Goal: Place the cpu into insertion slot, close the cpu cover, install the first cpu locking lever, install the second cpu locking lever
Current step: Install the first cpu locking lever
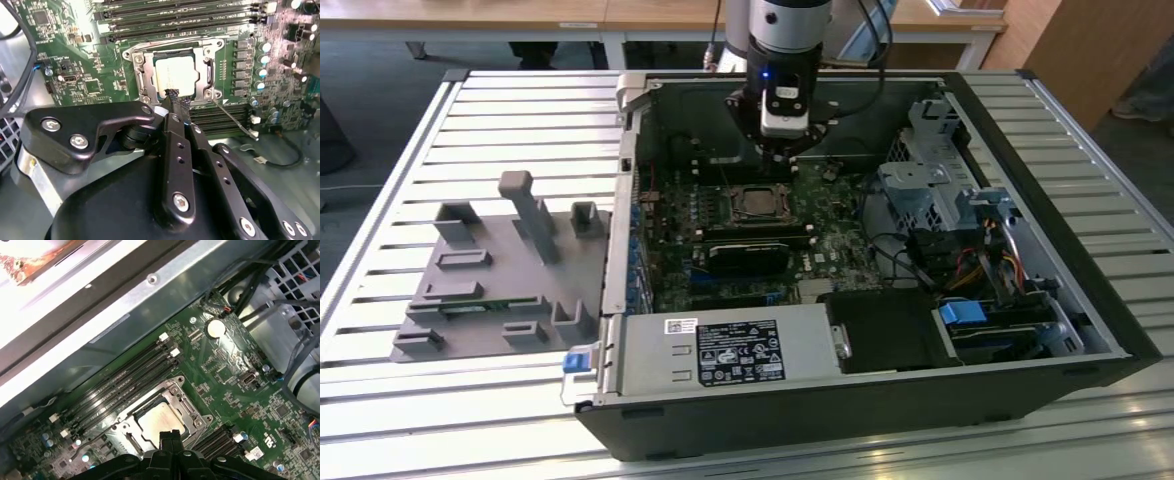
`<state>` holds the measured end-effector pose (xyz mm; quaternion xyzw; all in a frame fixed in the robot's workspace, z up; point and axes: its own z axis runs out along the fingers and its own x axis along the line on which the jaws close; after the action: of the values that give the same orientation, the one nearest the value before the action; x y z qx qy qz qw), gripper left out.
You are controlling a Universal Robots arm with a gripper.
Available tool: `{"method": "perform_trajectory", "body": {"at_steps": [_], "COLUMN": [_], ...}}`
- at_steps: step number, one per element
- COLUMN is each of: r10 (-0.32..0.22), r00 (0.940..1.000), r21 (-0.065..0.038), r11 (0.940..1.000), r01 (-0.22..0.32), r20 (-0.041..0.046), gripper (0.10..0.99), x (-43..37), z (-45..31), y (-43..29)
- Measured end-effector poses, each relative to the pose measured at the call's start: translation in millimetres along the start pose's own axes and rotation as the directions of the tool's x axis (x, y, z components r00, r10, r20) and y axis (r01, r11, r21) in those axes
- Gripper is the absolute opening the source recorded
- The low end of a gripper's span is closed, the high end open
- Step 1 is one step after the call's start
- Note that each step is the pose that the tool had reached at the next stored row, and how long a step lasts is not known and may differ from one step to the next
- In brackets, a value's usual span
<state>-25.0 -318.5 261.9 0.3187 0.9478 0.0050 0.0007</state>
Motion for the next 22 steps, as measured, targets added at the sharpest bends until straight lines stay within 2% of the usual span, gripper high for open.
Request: {"method": "perform_trajectory", "body": {"at_steps": [6, 11, 17, 22], "r10": [-0.067, -0.128, -0.202, -0.263], "r00": [0.9978, 0.9918, 0.9794, 0.9649], "r21": [0.0, 0.0, 0.0, 0.0], "r11": [0.9978, 0.9918, 0.9794, 0.9649], "r01": [0.067, 0.128, 0.202, 0.263], "r20": [-0.0007, -0.0013, -0.002, -0.0027], "gripper": [0.106, 0.106, 0.106, 0.106], "x": [0.0, 0.1, 0.3, 0.5], "z": [0.1, 0.1, 0.2, 0.3], "y": [0.0, -0.1, -0.2, -0.4]}}
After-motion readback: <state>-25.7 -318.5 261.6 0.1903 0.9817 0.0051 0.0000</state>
